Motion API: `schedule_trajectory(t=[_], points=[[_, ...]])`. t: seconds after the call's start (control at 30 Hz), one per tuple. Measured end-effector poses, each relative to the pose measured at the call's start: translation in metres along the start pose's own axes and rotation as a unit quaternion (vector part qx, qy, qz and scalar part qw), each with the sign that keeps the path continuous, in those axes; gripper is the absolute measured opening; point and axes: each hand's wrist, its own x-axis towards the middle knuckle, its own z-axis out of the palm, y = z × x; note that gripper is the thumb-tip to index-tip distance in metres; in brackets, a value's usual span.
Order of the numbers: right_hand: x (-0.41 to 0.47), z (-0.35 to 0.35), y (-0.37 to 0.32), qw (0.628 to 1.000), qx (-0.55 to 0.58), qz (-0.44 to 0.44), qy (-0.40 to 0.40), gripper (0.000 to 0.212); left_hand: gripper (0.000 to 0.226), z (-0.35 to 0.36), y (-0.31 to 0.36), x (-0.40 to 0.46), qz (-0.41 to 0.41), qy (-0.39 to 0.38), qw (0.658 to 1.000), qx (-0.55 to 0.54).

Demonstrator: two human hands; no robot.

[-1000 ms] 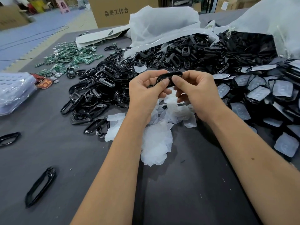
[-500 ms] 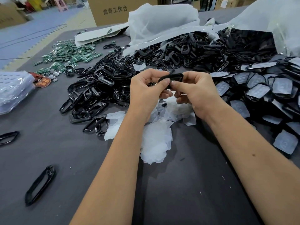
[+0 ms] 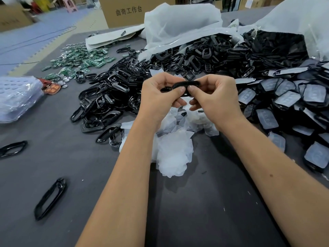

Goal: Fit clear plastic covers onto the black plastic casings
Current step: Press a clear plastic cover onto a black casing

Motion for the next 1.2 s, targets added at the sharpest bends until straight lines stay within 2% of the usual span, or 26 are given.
schedule_trajectory(t=[0.1, 0.17, 0.23, 0.33, 0.4, 0.47, 0.6, 0.67, 0.77, 0.87, 0.93, 1.07, 1.2], points=[[-0.004, 0.007, -0.003, 0.999, -0.025, -0.015, 0.025, 0.008, 0.024, -0.002, -0.001, 0.001, 0.008, 0.005, 1.0, 0.018], [-0.007, 0.012, -0.001, 0.997, -0.054, -0.038, 0.038, 0.019, 0.025, -0.005, 0.0, 0.002, 0.01, 0.022, 0.999, 0.024], [-0.008, 0.014, 0.002, 0.986, -0.141, -0.086, 0.033, 0.03, 0.024, -0.014, 0.002, 0.003, 0.009, 0.068, 0.998, 0.018], [-0.009, 0.015, 0.005, 0.939, -0.292, -0.176, -0.043, 0.021, 0.023, -0.028, 0.002, 0.006, -0.002, 0.163, 0.986, -0.019], [-0.011, 0.019, 0.006, 0.917, -0.318, -0.214, -0.111, 0.018, 0.023, -0.033, 0.002, 0.007, -0.01, 0.211, 0.976, -0.049], [-0.013, 0.023, 0.006, 0.911, -0.314, -0.214, -0.158, 0.023, 0.022, -0.033, 0.003, 0.007, -0.009, 0.23, 0.971, -0.064], [-0.018, 0.028, 0.005, 0.89, -0.349, -0.197, -0.217, 0.045, 0.022, -0.033, 0.006, 0.007, -0.007, 0.24, 0.967, -0.083], [-0.018, 0.029, 0.003, 0.895, -0.338, -0.186, -0.223, 0.044, 0.022, -0.03, 0.006, 0.007, -0.012, 0.244, 0.965, -0.091], [-0.018, 0.029, 0.0, 0.928, -0.255, -0.18, -0.201, 0.025, 0.022, -0.024, 0.006, 0.006, -0.015, 0.25, 0.963, -0.098], [-0.017, 0.022, -0.001, 0.956, -0.196, -0.161, -0.148, 0.009, 0.022, -0.021, 0.005, 0.006, -0.012, 0.259, 0.96, -0.105], [-0.015, 0.019, -0.001, 0.961, -0.207, -0.14, -0.123, 0.008, 0.021, -0.021, 0.004, 0.006, -0.012, 0.272, 0.956, -0.109], [-0.012, 0.021, 0.002, 0.938, -0.297, -0.14, -0.111, 0.005, 0.019, -0.024, 0.003, 0.007, -0.02, 0.294, 0.946, -0.135], [-0.014, 0.024, 0.007, 0.898, -0.372, -0.172, -0.159, 0.047, 0.019, -0.022, 0.001, 0.008, -0.024, 0.298, 0.944, -0.139]])
